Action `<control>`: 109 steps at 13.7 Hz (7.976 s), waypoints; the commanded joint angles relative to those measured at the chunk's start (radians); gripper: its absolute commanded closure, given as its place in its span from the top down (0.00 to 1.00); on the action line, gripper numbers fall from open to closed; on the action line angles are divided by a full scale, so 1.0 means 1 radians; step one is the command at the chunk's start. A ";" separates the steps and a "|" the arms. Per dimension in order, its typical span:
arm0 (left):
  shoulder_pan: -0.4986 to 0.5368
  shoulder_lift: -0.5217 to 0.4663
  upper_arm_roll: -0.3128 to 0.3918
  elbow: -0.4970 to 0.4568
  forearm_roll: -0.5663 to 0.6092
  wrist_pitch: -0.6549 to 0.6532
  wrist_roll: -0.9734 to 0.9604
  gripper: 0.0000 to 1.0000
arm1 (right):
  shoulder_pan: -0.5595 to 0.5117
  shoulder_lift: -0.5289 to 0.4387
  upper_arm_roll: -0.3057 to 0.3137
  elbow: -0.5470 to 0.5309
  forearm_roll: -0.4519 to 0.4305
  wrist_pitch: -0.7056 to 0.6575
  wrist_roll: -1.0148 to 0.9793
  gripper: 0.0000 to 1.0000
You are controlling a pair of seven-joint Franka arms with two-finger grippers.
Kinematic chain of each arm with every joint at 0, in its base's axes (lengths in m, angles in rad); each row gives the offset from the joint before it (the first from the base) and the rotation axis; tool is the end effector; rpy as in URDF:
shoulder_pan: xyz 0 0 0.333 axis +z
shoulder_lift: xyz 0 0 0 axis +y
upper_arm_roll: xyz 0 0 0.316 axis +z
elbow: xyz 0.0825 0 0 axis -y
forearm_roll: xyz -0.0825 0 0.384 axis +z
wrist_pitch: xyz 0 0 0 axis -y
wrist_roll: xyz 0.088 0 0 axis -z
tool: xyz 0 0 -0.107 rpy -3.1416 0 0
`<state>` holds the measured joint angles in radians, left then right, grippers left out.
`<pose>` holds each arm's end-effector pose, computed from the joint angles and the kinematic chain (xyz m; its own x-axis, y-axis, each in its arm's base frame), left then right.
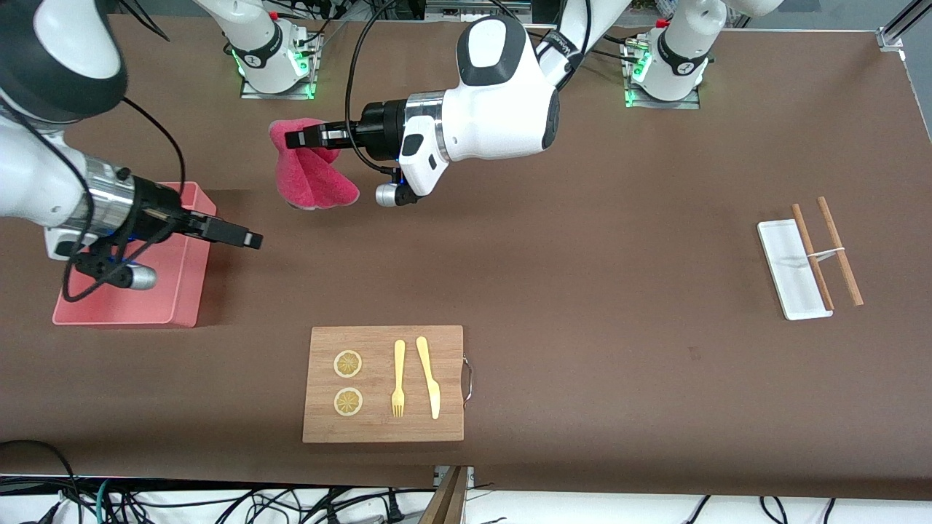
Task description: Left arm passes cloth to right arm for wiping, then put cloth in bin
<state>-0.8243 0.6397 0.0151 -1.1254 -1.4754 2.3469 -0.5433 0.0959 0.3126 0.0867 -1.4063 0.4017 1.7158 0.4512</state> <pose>0.5264 -0.5791 0.5160 0.8242 0.0770 -0.5610 0.5640 -0.2000 0.8012 0.6403 0.1470 0.5349 0.9389 -0.2851 -0.1927 -0.3382 -0.8681 -0.3635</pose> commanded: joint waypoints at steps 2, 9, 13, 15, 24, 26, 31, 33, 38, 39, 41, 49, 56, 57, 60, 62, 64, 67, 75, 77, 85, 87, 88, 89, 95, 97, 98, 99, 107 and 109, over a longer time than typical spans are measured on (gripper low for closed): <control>-0.009 0.023 0.009 0.042 -0.029 0.009 -0.007 0.00 | 0.034 0.023 -0.004 0.007 0.049 0.071 0.066 1.00; -0.009 0.020 0.009 0.042 -0.029 0.009 -0.009 0.00 | 0.047 0.037 -0.004 0.001 0.124 -0.019 0.060 1.00; -0.009 0.018 0.009 0.042 -0.029 0.009 -0.010 0.00 | 0.045 0.037 -0.005 0.000 0.204 -0.140 0.119 1.00; -0.009 0.018 0.009 0.042 -0.031 0.009 -0.010 0.00 | 0.045 0.037 -0.005 -0.002 0.206 -0.177 0.121 1.00; -0.009 0.017 0.009 0.041 -0.031 0.009 -0.010 0.00 | 0.036 0.057 -0.005 -0.003 0.207 -0.318 0.109 0.39; -0.007 0.017 0.009 0.041 -0.031 0.009 -0.010 0.00 | 0.036 0.062 -0.005 -0.002 0.207 -0.320 0.109 0.16; -0.007 0.017 0.011 0.041 -0.031 0.009 -0.010 0.00 | 0.035 0.062 -0.007 0.003 0.224 -0.331 0.107 0.00; -0.007 0.017 0.011 0.041 -0.031 0.009 -0.010 0.00 | 0.035 0.062 -0.008 0.003 0.224 -0.331 0.103 0.00; -0.007 0.017 0.011 0.039 -0.031 0.009 -0.010 0.00 | 0.035 0.071 -0.008 0.006 0.224 -0.328 0.098 0.00; -0.007 0.017 0.011 0.039 -0.031 0.009 -0.010 0.00 | 0.035 0.072 -0.008 0.006 0.224 -0.325 0.098 0.00; -0.007 0.017 0.009 0.039 -0.031 0.009 -0.010 0.00 | 0.035 0.077 -0.008 0.007 0.224 -0.323 0.100 0.00; -0.002 0.015 0.011 0.033 -0.031 0.009 -0.010 0.01 | 0.035 0.079 -0.008 0.007 0.224 -0.321 0.098 0.00; 0.022 -0.020 0.025 0.019 0.006 -0.003 0.005 1.00 | 0.035 0.079 -0.008 0.007 0.224 -0.320 0.100 0.00; 0.043 -0.034 0.022 -0.005 0.041 -0.012 0.005 1.00 | 0.035 0.079 -0.008 0.007 0.224 -0.320 0.101 0.00; 0.111 -0.100 0.020 -0.096 0.122 -0.067 0.006 1.00 | 0.035 0.085 -0.008 0.007 0.223 -0.321 0.106 0.00; 0.186 -0.107 0.023 -0.097 0.158 -0.180 0.003 1.00 | 0.036 0.086 -0.008 0.007 0.221 -0.321 0.109 0.00; 0.282 -0.114 0.022 -0.099 0.310 -0.336 0.008 1.00 | 0.045 0.092 -0.007 0.006 0.218 -0.321 0.112 0.00; 0.459 -0.135 0.020 -0.145 0.501 -0.559 0.141 1.00 | 0.087 0.124 -0.007 0.004 0.171 -0.314 0.112 0.00; 0.642 -0.581 0.011 -0.600 1.089 -0.794 0.310 1.00 | 0.347 0.273 -0.008 -0.003 -0.155 -0.082 0.188 0.00; 0.640 -0.652 0.008 -0.643 1.280 -0.827 0.310 1.00 | 0.402 0.298 -0.008 -0.002 -0.155 -0.003 0.274 0.00; 0.715 -0.626 0.020 -0.602 1.489 -0.756 0.284 1.00 | 0.457 0.381 -0.018 -0.045 -0.297 0.131 0.344 0.00; 0.752 -0.551 0.017 -0.481 1.475 -0.765 0.280 1.00 | 0.401 0.373 -0.022 -0.107 -0.336 0.123 0.269 0.00; 0.752 -0.545 0.016 -0.467 1.477 -0.774 0.279 1.00 | 0.391 0.370 -0.051 -0.127 -0.342 0.116 0.224 0.00; 0.752 -0.545 0.014 -0.464 1.475 -0.787 0.281 1.00 | 0.390 0.362 -0.088 -0.137 -0.342 0.096 0.183 0.00; 0.746 -0.545 0.009 -0.462 1.491 -0.791 0.504 1.00 | 0.389 0.339 -0.320 -0.135 -0.343 -0.019 -0.150 0.00; 0.751 -0.543 0.011 -0.462 1.491 -0.788 0.523 1.00 | 0.389 0.333 -0.378 -0.135 -0.343 -0.042 -0.245 0.00; 0.751 -0.543 0.011 -0.462 1.489 -0.788 0.522 1.00 | 0.389 0.333 -0.407 -0.135 -0.343 -0.050 -0.293 0.00; 0.751 -0.542 0.011 -0.462 1.489 -0.790 0.520 1.00 | 0.389 0.335 -0.436 -0.135 -0.343 -0.050 -0.348 0.00; 0.754 -0.537 0.013 -0.462 1.485 -0.791 0.520 1.00 | 0.375 0.341 -0.536 -0.135 -0.337 -0.045 -0.569 0.00; 0.752 -0.537 0.013 -0.462 1.485 -0.791 0.520 1.00 | 0.384 0.352 -0.530 -0.138 -0.256 -0.038 -0.527 0.00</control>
<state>-0.0770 0.0893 0.0304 -1.6177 -0.0090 1.5785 -0.0497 0.4670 0.6725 -0.4505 -1.5223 0.0916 1.6697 -0.1021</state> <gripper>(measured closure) 0.000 0.982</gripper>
